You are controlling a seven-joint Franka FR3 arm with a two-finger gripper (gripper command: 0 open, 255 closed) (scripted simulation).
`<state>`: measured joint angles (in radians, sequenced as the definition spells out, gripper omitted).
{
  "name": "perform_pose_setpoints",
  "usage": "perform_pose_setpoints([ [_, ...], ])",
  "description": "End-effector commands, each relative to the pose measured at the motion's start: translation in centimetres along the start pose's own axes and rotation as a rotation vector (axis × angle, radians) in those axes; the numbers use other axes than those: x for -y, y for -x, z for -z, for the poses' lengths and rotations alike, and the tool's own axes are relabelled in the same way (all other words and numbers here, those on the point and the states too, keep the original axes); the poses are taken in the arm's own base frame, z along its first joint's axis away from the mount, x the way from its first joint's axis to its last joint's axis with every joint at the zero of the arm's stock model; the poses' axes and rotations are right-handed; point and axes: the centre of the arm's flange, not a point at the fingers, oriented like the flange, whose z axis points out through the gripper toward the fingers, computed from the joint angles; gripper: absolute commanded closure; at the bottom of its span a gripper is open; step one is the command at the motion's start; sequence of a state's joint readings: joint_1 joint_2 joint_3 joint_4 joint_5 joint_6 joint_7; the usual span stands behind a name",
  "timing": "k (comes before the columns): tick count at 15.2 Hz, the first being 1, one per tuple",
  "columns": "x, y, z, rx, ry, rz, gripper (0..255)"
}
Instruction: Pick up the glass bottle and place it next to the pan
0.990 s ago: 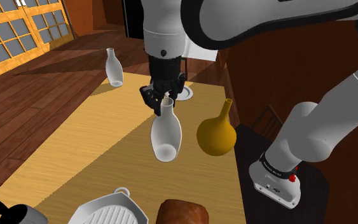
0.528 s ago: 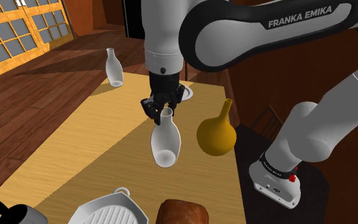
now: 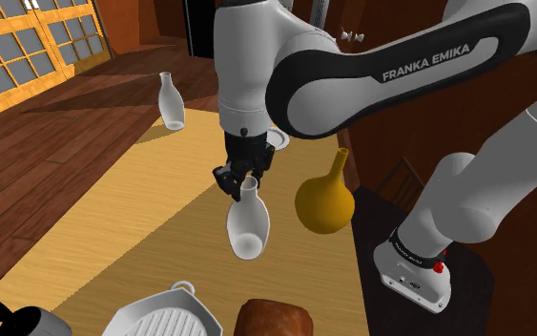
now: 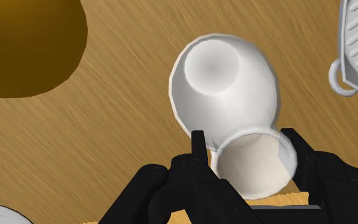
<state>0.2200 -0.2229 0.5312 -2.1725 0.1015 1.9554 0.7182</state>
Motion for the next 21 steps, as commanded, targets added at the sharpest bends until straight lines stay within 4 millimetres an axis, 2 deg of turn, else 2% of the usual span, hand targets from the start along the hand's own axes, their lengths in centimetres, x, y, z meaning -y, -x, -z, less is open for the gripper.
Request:
perform_pose_setpoints([
  [1,0.0,0.0,-1.0,-0.001,-0.001,0.0,255],
  [4,0.0,0.0,-2.9,-0.001,-0.001,0.0,255],
  [12,0.0,0.0,-2.9,-0.001,-0.001,0.0,255],
  [13,0.0,0.0,-2.9,-0.001,-0.001,0.0,0],
  [18,0.0,0.0,-2.9,-0.001,-0.001,0.0,0],
  [21,0.0,0.0,1.1,-0.001,-0.001,0.0,0],
])
